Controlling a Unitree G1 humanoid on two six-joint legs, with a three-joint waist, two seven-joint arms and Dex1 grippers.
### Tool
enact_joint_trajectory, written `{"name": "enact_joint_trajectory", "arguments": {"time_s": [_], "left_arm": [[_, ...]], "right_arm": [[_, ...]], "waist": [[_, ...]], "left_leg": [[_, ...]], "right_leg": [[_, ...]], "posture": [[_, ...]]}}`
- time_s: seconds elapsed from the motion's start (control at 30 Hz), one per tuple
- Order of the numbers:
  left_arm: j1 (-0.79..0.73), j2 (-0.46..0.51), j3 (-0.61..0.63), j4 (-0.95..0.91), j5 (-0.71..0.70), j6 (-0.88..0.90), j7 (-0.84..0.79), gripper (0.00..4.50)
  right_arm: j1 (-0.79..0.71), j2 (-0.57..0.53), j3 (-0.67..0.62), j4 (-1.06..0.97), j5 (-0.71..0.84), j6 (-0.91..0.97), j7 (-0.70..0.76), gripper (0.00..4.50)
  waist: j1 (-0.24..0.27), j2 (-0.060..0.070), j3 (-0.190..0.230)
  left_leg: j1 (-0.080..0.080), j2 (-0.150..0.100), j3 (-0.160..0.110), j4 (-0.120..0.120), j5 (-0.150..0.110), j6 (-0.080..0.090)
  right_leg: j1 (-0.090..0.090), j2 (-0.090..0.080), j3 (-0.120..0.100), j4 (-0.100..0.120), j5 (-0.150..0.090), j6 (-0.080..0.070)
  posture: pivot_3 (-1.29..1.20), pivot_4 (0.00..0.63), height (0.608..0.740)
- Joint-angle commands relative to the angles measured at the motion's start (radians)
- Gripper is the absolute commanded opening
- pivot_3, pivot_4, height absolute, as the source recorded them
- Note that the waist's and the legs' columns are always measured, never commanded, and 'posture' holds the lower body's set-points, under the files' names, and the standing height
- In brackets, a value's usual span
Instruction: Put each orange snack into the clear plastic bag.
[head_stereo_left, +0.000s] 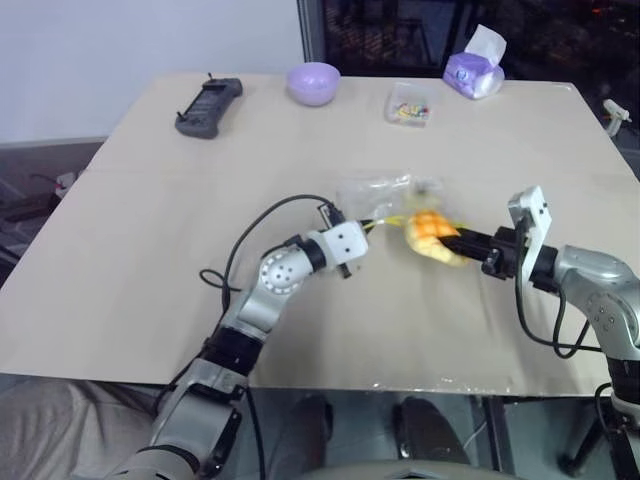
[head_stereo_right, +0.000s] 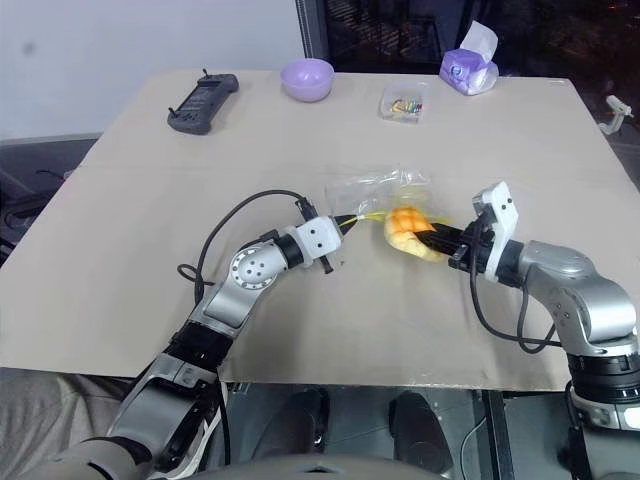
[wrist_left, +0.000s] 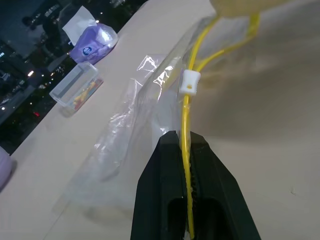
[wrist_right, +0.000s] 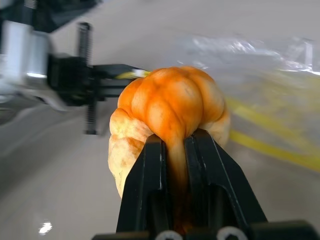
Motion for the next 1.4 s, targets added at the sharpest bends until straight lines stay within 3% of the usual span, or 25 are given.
{"name": "enact_joint_trajectory", "arguments": {"time_s": [0.03, 0.63, 1.03, 1.27, 1.4], "left_arm": [[-0.015, 0.002, 0.000, -0.020, 0.000, -0.013, 0.001, 0.00], [-0.023, 0.001, 0.000, -0.036, -0.015, -0.027, -0.026, 0.00], [-0.054, -0.010, -0.040, 0.006, -0.017, -0.109, -0.082, 0.00], [-0.083, -0.027, -0.055, 0.057, -0.014, -0.157, -0.095, 0.00], [-0.086, -0.033, -0.059, 0.070, -0.015, -0.173, -0.100, 0.00]], "right_arm": [[0.010, -0.001, -0.034, -0.031, 0.043, 0.004, 0.014, 0.20], [-0.059, 0.056, -0.015, 0.121, -0.021, -0.001, -0.108, 0.20], [-0.249, 0.130, 0.043, 0.269, -0.103, 0.111, -0.244, 0.20], [-0.362, 0.220, 0.038, 0.318, -0.083, 0.136, -0.238, 0.20], [-0.390, 0.251, 0.041, 0.384, -0.162, 0.048, -0.294, 0.20]], "waist": [[0.000, 0.000, 0.000], [-0.003, 0.000, 0.000], [-0.005, 0.000, 0.000], [-0.005, 0.000, 0.000], [-0.005, 0.000, 0.000]], "left_leg": [[0.000, 0.000, 0.000, 0.000, 0.000, 0.000], [0.000, 0.000, 0.000, 0.000, 0.000, 0.000], [0.000, 0.000, 0.001, 0.000, 0.000, 0.000], [0.000, 0.000, 0.000, 0.000, 0.000, 0.000], [0.000, 0.000, 0.000, 0.000, 0.000, 0.000]], "right_leg": [[0.000, 0.000, 0.000, 0.000, 0.000, 0.000], [0.000, 0.000, 0.000, 0.000, 0.000, 0.000], [0.000, 0.000, 0.001, 0.000, 0.000, 0.000], [-0.001, 0.000, 0.000, 0.000, 0.000, 0.000], [-0.001, 0.000, 0.000, 0.000, 0.000, 0.000]], "posture": [[0.00, 0.150, 0.740], [0.00, 0.150, 0.740], [0.00, 0.150, 0.740], [0.00, 0.150, 0.740], [0.00, 0.150, 0.740]]}}
